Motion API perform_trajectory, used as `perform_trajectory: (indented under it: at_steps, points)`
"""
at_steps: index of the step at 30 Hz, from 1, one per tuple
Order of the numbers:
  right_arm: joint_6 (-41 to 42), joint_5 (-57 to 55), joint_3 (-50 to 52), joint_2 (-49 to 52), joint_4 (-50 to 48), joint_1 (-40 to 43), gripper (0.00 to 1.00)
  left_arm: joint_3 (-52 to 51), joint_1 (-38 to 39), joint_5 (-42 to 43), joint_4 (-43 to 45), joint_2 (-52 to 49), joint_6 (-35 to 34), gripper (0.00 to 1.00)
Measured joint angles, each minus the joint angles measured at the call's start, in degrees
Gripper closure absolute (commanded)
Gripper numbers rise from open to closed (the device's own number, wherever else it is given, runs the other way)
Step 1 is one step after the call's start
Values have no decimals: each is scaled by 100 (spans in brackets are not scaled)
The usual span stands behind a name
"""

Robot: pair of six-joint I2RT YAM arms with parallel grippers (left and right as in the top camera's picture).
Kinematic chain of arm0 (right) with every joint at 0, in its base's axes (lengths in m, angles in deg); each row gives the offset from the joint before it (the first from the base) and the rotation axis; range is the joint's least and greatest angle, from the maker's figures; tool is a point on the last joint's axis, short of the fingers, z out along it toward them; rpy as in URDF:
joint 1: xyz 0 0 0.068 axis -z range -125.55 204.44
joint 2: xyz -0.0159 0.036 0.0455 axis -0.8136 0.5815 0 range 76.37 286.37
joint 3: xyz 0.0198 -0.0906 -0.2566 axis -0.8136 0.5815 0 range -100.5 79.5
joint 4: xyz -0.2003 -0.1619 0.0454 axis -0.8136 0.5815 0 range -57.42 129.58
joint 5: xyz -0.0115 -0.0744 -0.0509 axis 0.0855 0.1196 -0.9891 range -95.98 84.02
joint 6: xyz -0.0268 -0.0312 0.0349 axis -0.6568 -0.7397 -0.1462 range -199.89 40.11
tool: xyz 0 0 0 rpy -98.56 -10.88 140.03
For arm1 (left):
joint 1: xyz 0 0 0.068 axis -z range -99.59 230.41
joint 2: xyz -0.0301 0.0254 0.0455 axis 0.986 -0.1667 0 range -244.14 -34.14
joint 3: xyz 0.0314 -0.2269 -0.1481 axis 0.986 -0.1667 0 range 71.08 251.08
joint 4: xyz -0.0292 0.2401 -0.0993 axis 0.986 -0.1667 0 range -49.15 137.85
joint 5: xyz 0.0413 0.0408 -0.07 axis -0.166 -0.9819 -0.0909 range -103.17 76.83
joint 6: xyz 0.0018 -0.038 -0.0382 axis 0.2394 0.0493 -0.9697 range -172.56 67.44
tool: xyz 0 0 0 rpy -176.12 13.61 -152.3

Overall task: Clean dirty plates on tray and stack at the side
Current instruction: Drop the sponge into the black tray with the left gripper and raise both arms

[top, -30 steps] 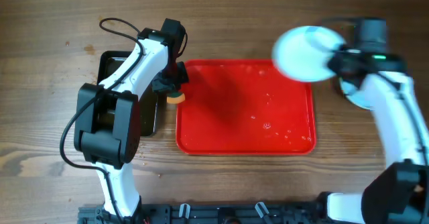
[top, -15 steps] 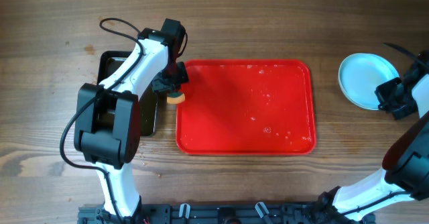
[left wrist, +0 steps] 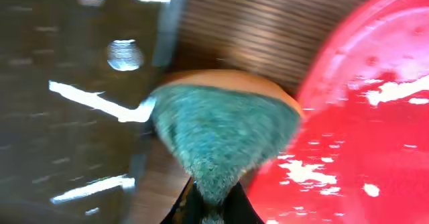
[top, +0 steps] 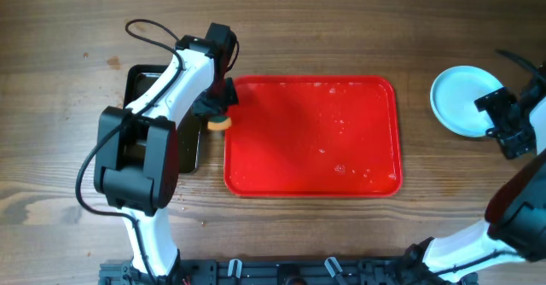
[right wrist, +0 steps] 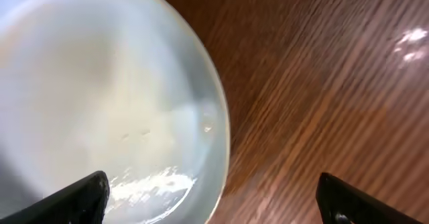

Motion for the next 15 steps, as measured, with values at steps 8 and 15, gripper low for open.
perform_trajectory:
  at_steps: [8, 15]
  points:
    - [-260, 1154, -179, -1346, 125, -796, 0, 188, -48, -632, -197, 1436, 1718, 96]
    - [-750, 1897, -179, -1510, 363, -2304, 0, -396, -2028, 164, 247, 1397, 2723, 96]
